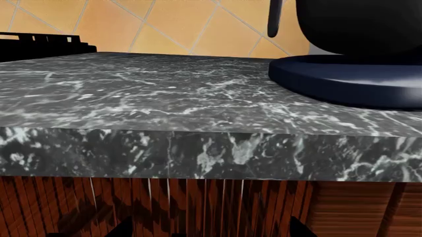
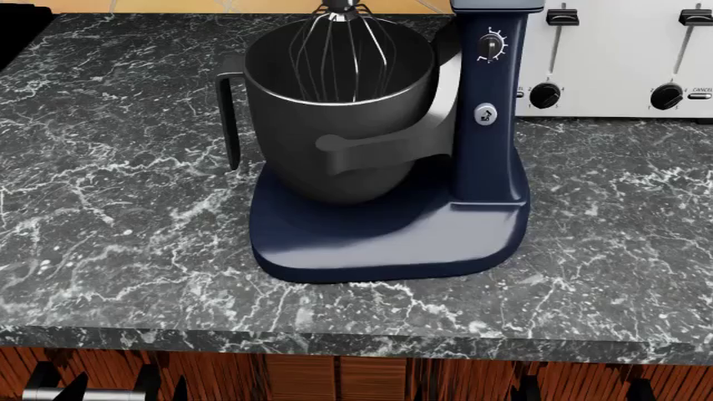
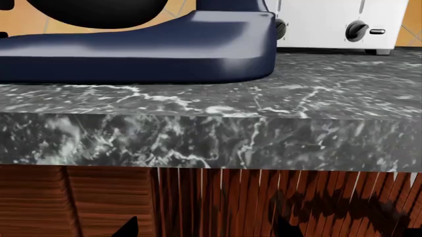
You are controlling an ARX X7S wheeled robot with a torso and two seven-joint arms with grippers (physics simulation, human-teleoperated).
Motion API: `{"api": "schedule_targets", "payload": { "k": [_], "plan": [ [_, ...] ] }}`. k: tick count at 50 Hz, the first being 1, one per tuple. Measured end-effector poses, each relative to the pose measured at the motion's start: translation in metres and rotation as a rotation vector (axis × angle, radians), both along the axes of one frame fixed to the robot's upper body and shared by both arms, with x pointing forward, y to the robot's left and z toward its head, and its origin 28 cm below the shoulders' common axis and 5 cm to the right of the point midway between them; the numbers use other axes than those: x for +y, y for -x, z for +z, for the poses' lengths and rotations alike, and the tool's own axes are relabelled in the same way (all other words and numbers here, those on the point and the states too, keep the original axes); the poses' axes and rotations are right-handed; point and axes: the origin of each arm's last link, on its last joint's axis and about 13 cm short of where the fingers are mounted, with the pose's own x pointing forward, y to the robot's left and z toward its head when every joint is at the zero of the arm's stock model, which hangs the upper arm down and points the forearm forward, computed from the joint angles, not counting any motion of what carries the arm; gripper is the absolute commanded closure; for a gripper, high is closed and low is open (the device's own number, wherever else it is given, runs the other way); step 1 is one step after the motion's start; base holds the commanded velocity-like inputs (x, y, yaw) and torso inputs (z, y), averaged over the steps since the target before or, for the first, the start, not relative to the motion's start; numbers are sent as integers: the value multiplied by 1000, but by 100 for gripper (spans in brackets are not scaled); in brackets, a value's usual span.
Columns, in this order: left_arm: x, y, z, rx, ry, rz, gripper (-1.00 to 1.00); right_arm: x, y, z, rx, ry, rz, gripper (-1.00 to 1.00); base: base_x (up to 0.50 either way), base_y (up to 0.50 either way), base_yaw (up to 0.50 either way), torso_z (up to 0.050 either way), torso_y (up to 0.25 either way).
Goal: Open the stand mixer head.
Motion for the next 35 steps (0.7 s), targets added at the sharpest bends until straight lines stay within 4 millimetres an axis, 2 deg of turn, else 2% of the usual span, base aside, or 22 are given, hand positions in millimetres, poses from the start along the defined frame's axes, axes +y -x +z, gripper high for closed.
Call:
{"api": "schedule_targets", "payload": {
  "k": [11,21,35],
  "plan": [
    [0,0,0,1,1,1,-100,-1,3,9,-13,-11,6,-100,0,0,0,0,0],
    [0,0,0,0,1,-2,-100,-5,12,36,-96,-26,16,-100,0,0,0,0,0],
    [0,0,1,-8,7,6,-100,-5,7,45,-221,-56,1,-100,0,0,0,0,0]
  ]
}}
